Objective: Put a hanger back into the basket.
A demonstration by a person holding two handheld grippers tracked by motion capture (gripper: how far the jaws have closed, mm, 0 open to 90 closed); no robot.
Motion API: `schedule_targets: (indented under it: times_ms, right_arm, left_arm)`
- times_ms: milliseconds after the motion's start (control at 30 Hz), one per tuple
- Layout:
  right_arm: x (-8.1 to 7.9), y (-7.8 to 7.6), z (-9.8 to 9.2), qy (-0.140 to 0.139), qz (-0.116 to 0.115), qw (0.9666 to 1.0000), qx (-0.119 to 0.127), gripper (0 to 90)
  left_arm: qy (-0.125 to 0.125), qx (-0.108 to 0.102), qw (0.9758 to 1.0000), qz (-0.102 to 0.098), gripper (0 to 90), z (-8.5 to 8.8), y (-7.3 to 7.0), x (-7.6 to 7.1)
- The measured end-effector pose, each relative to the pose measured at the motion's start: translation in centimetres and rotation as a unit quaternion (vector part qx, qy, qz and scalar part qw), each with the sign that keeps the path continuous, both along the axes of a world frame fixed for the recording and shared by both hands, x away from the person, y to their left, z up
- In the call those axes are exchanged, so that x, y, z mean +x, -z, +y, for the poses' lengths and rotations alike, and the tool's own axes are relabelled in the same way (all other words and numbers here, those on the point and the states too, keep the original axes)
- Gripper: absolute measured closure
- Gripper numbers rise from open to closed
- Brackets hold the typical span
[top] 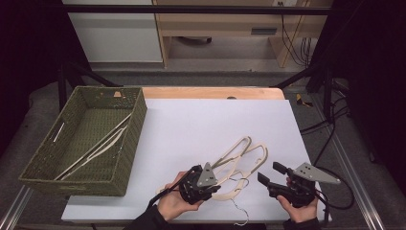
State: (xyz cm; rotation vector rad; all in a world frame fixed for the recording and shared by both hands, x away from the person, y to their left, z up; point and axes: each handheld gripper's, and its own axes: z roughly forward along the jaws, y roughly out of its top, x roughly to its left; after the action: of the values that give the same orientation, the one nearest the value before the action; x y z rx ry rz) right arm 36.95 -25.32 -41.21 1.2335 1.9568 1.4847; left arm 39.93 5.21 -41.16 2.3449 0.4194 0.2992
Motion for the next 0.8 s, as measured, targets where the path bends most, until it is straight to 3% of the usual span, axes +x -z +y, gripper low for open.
schedule_targets:
  times_ms: [300,500,700,800]
  right_arm:
    - [0.4,1.5,-0.3,-0.001,0.016,0.9999,-0.005,16.2]
    - [0.6,2.0,-0.5,0.001,0.023,0.9997,-0.001,13.0]
    - [0.5,2.3,-0.6,0.001,0.029,0.9996,-0.001,12.4]
    - [0.4,2.3,-0.6,-0.001,0.025,0.9997,0.0,11.8]
  left_arm:
    - [-0.047,-0.013,0.9988,-0.01,81.9,2.3,-1.5,0.8]
    - [-0.094,-0.029,0.9949,-0.022,85.7,4.3,-2.1,1.8]
    - [-0.108,-0.05,0.9929,-0.01,86.1,6.1,-2.6,2.7]
    - [-0.114,-0.066,0.9911,-0.02,86.1,7.4,-3.9,2.6]
